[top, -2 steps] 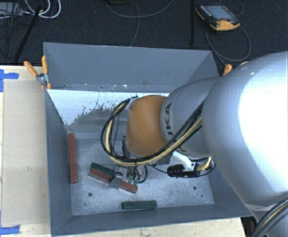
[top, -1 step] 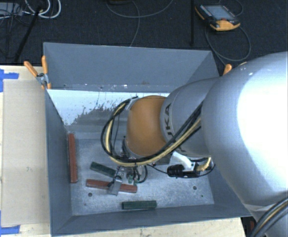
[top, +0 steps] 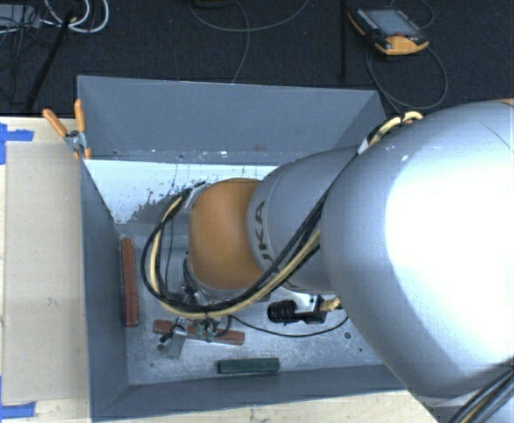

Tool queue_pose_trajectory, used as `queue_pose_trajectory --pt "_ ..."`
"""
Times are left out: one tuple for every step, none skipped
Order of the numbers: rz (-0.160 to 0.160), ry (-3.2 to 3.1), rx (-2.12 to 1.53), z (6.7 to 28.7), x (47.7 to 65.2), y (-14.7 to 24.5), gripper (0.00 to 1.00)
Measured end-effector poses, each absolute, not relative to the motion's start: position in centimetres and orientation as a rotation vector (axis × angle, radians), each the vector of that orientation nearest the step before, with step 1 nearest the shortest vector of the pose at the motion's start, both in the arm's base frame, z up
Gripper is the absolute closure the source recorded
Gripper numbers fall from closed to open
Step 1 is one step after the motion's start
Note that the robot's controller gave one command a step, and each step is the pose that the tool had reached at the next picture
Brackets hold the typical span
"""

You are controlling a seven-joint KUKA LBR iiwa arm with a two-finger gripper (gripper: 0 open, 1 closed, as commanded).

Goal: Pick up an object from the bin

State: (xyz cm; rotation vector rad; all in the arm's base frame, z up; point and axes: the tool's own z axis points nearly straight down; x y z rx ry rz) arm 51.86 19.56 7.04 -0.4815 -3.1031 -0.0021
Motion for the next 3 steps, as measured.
queue_pose_trajectory --pt "0.0 -3.103 -0.491 7.1 52.0 19.3 1.0" --pt "-0.003 -3.088 -0.603 14.9 52.1 17.2 1.0" --pt "-0.006 -3.096 -0.573 23.8 52.9 18.9 1.0"
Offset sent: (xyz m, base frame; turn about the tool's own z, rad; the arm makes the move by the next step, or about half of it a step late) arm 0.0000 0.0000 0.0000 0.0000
